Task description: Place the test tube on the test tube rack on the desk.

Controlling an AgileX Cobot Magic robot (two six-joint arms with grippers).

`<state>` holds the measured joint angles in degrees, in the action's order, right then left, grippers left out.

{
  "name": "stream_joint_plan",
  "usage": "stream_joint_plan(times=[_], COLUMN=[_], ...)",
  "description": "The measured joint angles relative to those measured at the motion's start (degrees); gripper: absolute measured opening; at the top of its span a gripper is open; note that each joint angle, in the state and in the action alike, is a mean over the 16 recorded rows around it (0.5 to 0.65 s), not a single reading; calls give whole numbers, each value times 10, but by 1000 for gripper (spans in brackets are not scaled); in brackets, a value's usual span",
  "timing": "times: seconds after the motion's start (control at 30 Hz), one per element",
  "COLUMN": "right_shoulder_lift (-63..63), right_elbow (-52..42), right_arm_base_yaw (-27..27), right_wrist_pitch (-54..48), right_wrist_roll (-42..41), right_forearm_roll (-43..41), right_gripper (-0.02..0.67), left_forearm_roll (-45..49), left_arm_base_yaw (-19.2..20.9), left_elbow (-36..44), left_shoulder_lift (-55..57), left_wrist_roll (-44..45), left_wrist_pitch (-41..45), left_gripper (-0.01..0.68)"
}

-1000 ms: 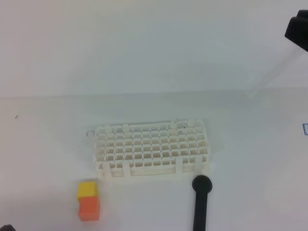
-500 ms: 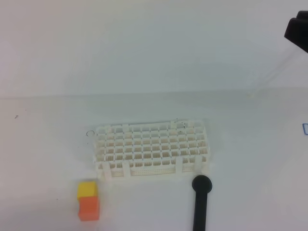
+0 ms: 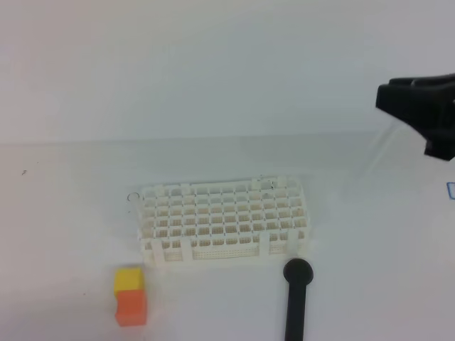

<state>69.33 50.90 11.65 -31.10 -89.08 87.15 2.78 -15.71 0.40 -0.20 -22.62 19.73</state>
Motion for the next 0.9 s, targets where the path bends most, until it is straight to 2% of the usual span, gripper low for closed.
stream_joint_plan(times=[0.13,0.33,0.57,0.7,0.9], right_shoulder_lift=[15,44,125,187,267], right_elbow=[0,4,41,82,148], right_arm_base_yaw=[57,181,309,350,378], right_wrist_pitch=[59,189,310,340,360], right_wrist_roll=[64,150,196,211,276], right_forearm_roll=[-67,-164,-205,-201,-224], right_gripper=[116,116,116,116,116], left_forearm_roll=[0,0,0,0,1], left_arm_base_yaw=[0,0,0,0,0], left_elbow=[0,1,2,0,5], left_shoulder_lift=[0,0,0,0,0], left_wrist_roll=[0,0,0,0,0], left_wrist_pitch=[-1,-1,-2,-2,-2], left_gripper=[-1,-1,-1,-1,-1])
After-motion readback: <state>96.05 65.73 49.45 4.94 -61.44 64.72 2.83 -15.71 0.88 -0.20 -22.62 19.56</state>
